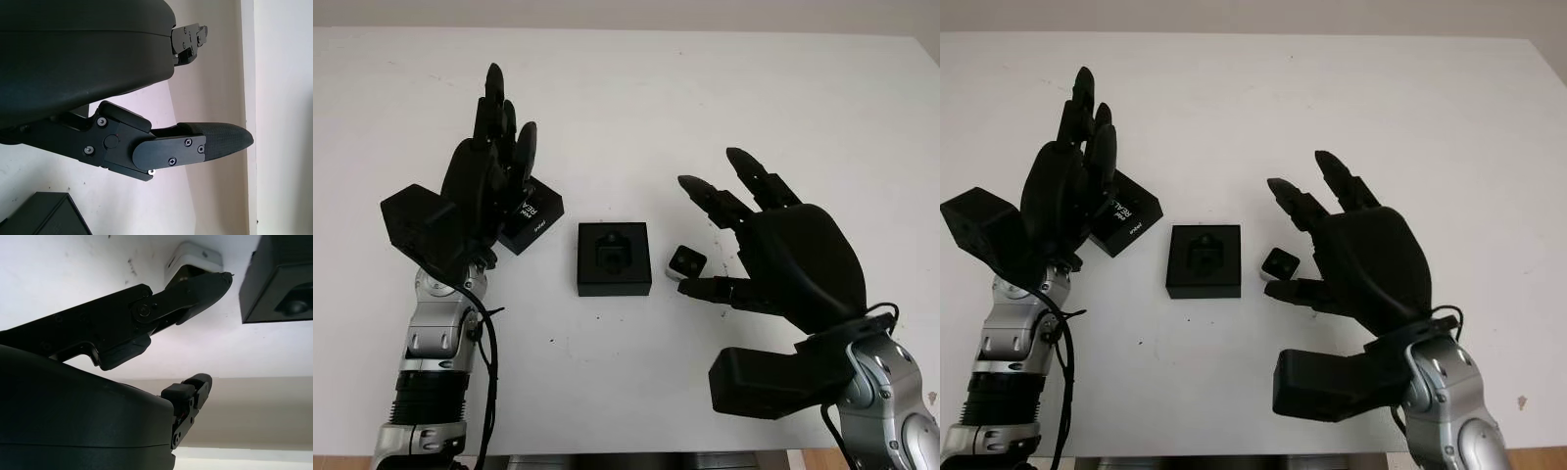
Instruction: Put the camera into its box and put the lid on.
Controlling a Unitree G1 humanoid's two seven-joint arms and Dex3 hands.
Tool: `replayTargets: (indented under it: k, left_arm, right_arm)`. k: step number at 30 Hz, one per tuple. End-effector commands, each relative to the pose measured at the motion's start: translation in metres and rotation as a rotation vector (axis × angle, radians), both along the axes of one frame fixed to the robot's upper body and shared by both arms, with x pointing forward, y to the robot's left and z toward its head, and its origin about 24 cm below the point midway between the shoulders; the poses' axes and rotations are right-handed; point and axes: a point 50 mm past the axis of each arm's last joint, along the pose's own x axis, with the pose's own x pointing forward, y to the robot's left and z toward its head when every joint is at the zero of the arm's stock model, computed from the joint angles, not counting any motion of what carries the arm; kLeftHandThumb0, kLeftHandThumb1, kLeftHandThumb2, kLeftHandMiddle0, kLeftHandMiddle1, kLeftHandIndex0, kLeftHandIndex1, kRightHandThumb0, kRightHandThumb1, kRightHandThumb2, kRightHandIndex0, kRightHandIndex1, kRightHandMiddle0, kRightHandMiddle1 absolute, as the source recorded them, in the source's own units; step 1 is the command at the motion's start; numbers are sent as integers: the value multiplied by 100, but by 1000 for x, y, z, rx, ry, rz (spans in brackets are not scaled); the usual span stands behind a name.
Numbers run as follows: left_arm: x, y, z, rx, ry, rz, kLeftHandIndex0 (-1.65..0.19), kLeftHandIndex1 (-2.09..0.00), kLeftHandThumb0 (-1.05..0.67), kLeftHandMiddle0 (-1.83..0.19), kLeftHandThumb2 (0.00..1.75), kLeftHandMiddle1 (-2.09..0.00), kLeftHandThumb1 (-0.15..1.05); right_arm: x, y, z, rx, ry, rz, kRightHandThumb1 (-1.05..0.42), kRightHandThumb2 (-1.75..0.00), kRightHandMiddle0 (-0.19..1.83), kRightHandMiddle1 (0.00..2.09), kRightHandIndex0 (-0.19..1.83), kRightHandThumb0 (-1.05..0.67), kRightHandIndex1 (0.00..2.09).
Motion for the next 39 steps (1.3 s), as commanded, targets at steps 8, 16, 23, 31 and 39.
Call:
replayTargets:
  k: [8, 16, 23, 31, 39]
  left_arm:
    - [1, -3, 8, -10, -24, 2, 19, 0, -75, 19, 48, 0, 105]
    - [0, -3, 11, -8, -26, 4, 19, 0, -75, 19, 46, 0, 105]
    - [1, -3, 11, -2, -33, -3, 19, 0, -75, 19, 46, 0, 105]
    - [1, -3, 11, 0, -28, -2, 19, 0, -78, 19, 44, 0, 105]
    - [1, -2, 10, 12, -28, -4, 19, 0, -78, 19, 46, 0, 105]
  right_arm:
    - [-1, 7, 12, -90, 20, -5, -103, -6, 55, 18, 26, -90, 10]
    - [-7, 9, 8, -114, 101, 2, -102, -5, 48, 14, 23, -88, 7]
    - [-17, 13, 8, -140, 141, 19, -101, -5, 44, 10, 20, -89, 5]
    - [-12, 15, -4, -199, 136, -53, -99, -5, 52, 12, 21, -86, 6]
    - [-3, 13, -13, -213, 78, -104, -100, -5, 43, 58, 26, -78, 6]
